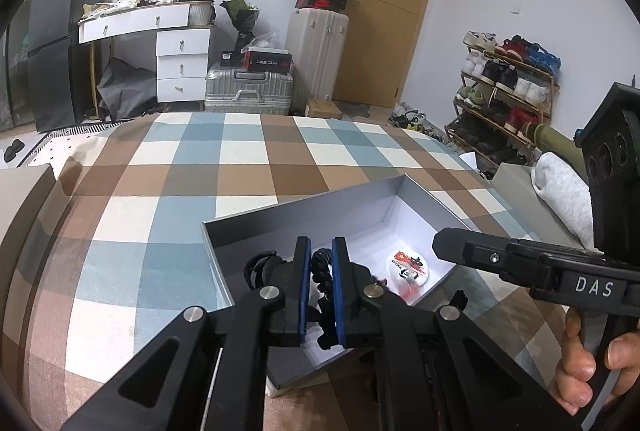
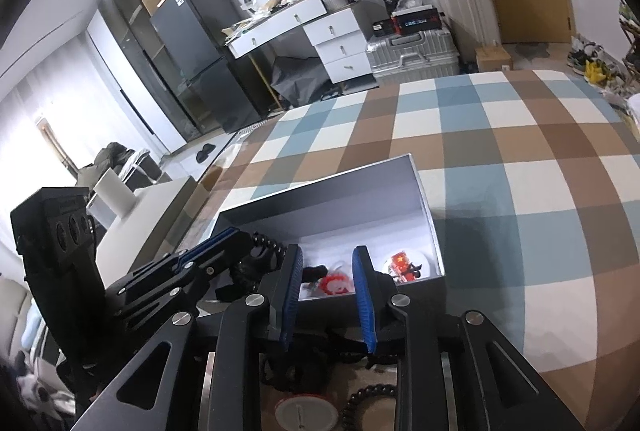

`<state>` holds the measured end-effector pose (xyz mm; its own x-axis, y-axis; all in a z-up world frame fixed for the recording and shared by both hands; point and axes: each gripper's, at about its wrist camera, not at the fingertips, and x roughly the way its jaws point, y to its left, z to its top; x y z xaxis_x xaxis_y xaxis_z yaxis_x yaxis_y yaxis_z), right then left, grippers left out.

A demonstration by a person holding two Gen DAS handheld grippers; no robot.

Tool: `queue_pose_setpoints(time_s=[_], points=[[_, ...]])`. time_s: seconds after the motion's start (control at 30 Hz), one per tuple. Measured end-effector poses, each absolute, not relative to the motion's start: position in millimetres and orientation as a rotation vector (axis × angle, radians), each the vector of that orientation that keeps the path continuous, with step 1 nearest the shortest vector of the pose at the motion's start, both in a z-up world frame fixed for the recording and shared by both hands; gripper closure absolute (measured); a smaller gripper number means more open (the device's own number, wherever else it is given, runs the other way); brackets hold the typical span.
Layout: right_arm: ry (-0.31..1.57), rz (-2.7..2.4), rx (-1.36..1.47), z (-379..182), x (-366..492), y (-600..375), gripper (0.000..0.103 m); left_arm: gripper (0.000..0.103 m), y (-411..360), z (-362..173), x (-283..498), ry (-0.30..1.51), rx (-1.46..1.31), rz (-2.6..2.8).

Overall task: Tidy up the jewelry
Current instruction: 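Carry ring and coiled hair tie into the grey box and open both tools, then withdraw and grasp a second black coiled hair tie with the right tool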

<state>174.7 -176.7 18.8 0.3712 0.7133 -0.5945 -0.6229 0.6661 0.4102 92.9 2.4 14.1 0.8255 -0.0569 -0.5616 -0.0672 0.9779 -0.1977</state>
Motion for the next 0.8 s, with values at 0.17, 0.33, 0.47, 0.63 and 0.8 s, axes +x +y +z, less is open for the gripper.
queue_pose_setpoints(time_s=[0.17, 0.33, 0.47, 0.63, 0.8], points=[[0.816, 0.854, 0.132, 21, 173, -183, 0.064, 0.072, 5, 16, 89, 0.596, -0.240, 0.002], [0.759, 0.826, 0.129, 30, 160, -202, 0.034, 0.030, 3, 22, 80, 0.560, -0.246, -0.011], [0.742, 0.788, 0.123, 31, 153, -220, 0.019, 0.019, -1, 22, 76, 0.556, -0.233, -0.019], [0.772, 0.753, 0.091, 24, 149, -234, 0.011, 0.001, -10, 26, 61, 0.504, -0.175, -0.011], [0.796, 0.742, 0.014, 13, 143, -236, 0.006, 0.001, -12, 17, 49, 0.529, -0.171, -0.038]])
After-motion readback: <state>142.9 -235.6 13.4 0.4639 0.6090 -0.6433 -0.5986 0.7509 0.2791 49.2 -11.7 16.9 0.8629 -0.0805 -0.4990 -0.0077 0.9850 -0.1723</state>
